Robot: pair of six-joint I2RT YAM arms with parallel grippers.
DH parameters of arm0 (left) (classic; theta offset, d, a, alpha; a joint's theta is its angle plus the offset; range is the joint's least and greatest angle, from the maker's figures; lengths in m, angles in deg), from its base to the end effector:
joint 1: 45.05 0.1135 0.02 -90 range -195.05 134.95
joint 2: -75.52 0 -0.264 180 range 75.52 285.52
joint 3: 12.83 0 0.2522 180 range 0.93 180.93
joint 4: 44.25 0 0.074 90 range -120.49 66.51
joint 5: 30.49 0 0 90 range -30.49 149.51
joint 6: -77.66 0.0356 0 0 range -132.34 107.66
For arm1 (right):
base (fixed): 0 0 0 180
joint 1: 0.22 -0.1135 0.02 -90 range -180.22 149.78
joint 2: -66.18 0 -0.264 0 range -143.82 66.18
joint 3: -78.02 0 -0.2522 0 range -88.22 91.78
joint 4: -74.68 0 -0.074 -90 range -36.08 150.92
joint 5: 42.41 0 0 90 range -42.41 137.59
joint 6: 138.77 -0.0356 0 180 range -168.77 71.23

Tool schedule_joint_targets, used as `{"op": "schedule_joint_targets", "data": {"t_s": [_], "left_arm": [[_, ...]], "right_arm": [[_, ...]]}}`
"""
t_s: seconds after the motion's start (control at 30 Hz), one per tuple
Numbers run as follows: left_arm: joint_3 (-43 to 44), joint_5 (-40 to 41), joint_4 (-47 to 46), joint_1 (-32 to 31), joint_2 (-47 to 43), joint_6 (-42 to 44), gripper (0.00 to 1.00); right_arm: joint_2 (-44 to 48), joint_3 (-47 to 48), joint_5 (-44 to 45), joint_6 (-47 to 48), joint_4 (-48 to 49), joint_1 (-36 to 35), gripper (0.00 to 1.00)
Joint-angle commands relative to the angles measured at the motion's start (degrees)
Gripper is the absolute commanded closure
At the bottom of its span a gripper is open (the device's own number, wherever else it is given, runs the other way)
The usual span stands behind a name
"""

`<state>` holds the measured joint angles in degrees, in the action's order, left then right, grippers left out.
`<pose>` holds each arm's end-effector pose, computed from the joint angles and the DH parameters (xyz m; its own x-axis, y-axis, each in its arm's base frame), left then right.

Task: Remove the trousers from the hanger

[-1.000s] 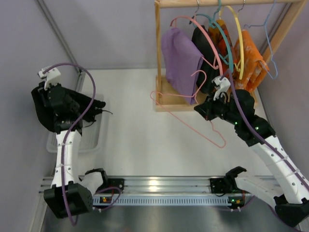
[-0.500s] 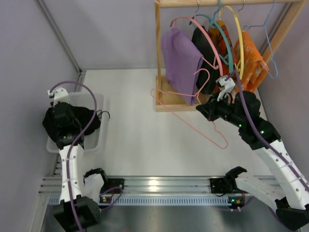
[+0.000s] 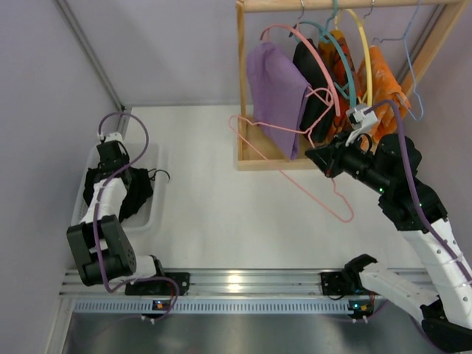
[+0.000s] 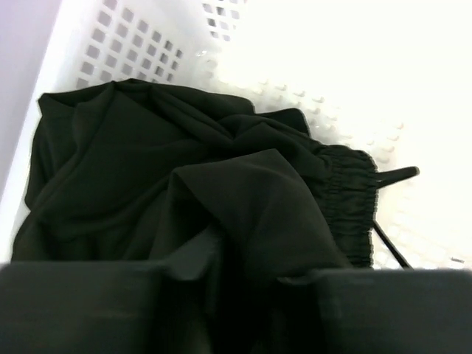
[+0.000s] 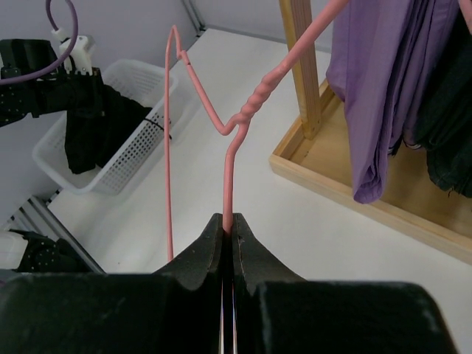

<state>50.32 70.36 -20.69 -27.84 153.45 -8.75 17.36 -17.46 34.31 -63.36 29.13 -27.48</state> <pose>0.2790 0.0934 0.2397 -0.6184 -0.1272 -0.7755 -0.3937 0.9042 0.1657 0.1367 0.0797 0.4408 -0.3101 0.1160 -0.9436 -0.5878 0.7567 0.2862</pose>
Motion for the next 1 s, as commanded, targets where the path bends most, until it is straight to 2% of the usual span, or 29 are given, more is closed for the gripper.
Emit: {"op": "schedule_joint_targets", "data": {"t_s": [0.0, 0.03, 0.07, 0.13, 0.17, 0.2, 0.3, 0.47, 0.63, 0.8, 0.97], "left_arm": [[3.87, -3.91, 1.44, 0.10, 0.47, -3.33, 0.73], [4.31, -4.26, 3.36, 0.10, -0.14, -5.07, 0.66], [5.19, -5.57, 4.16, 0.10, -1.02, -5.61, 0.49], [6.07, -6.98, 6.88, 0.10, -5.49, -5.88, 0.32], [6.86, -7.94, 7.59, 0.02, -7.51, -5.88, 0.15], [7.39, -9.34, 8.38, 0.10, -11.18, -5.88, 0.03], [9.58, -10.58, 10.50, 0.19, -18.75, -5.09, 0.02], [14.32, -12.96, 14.97, 0.10, -25.10, -2.73, 0.02], [16.18, -19.01, 16.48, 0.10, -29.50, -0.96, 0.02], [17.41, -23.77, 16.83, 0.10, -30.91, -1.66, 0.02], [19.43, -28.24, 17.35, 0.19, -29.77, -3.42, 0.01]], "right_arm": [[0.13, 4.99, 0.97, -1.41, -0.37, -0.33, 1.00], [-0.13, 5.43, 1.41, -1.49, -0.73, -0.42, 1.00], [-0.22, 5.87, 2.72, -1.84, -1.16, -0.33, 1.00], [-0.31, 7.11, 4.04, -2.28, -2.13, -0.42, 1.00], [-0.31, 7.46, 5.09, -2.89, -2.31, -0.33, 1.00], [-0.57, 8.42, 5.97, -3.25, -2.66, -0.42, 1.00], [-1.54, 10.88, 10.54, -3.25, -4.67, -0.33, 1.00], [-2.95, 14.05, 17.23, 0.51, -7.22, -0.33, 1.00], [-0.41, 16.42, 6.80, 6.14, -8.46, -0.42, 1.00], [2.85, 19.50, 6.59, 12.03, -13.55, -0.42, 1.00], [3.90, 22.75, 18.27, 14.06, -16.46, -0.42, 1.00]]}}
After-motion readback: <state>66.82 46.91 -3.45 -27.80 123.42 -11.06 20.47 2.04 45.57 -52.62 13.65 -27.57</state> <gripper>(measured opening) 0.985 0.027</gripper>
